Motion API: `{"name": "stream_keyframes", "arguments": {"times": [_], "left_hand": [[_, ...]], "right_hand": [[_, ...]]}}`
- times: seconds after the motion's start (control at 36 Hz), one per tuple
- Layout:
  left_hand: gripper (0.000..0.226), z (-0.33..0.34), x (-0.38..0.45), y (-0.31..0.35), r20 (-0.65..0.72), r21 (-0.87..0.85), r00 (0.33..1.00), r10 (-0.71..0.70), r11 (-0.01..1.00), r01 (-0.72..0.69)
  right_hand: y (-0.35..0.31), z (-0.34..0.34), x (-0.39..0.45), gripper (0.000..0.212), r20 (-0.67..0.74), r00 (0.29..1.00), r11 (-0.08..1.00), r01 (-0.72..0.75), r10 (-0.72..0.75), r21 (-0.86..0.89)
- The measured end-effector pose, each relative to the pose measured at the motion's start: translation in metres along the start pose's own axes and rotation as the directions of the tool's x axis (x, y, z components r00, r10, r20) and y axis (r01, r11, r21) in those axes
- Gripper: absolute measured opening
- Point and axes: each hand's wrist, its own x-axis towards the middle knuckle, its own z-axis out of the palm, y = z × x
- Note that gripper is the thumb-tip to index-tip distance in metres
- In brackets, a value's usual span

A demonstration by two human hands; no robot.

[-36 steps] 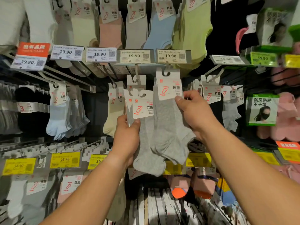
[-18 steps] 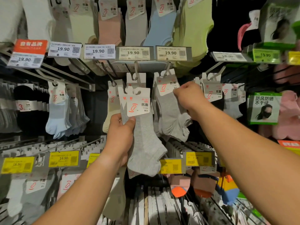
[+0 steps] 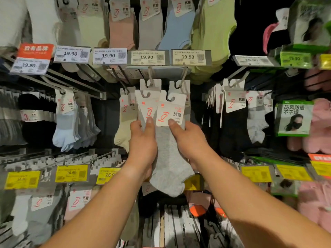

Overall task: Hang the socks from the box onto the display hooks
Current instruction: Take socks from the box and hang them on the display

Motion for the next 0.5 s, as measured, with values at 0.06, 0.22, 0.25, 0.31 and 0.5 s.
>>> {"name": "stream_keyframes", "arguments": {"times": [0.06,0.22,0.25,0.31,0.5], "left_hand": [[0.022,0.001,0.004,0.001,-0.04,0.032,0.999,-0.006,0.999,0.008],[0.018,-0.014,0.016,-0.004,-0.136,0.203,0.985,0.102,0.976,-0.074],[0.019,-0.016,0.015,-0.005,-0.142,0.213,0.984,0.105,0.974,-0.073],[0.02,-0.017,0.014,-0.006,-0.142,0.224,0.984,0.104,0.972,-0.071],[0.025,-0.019,0.011,-0.007,-0.122,0.24,0.986,0.112,0.967,-0.08]], "right_hand": [[-0.003,-0.002,0.004,0.022,-0.047,0.999,0.998,0.004,0.0,0.07],[-0.029,-0.034,0.017,0.028,-0.044,0.999,0.984,0.022,-0.014,0.178],[-0.033,-0.039,0.019,0.029,-0.034,0.999,0.987,0.046,-0.041,0.157],[-0.041,-0.045,0.025,0.029,-0.038,0.995,0.987,0.095,-0.091,0.127],[-0.06,-0.054,0.042,0.031,-0.016,0.996,0.993,0.089,-0.088,0.073]]}}
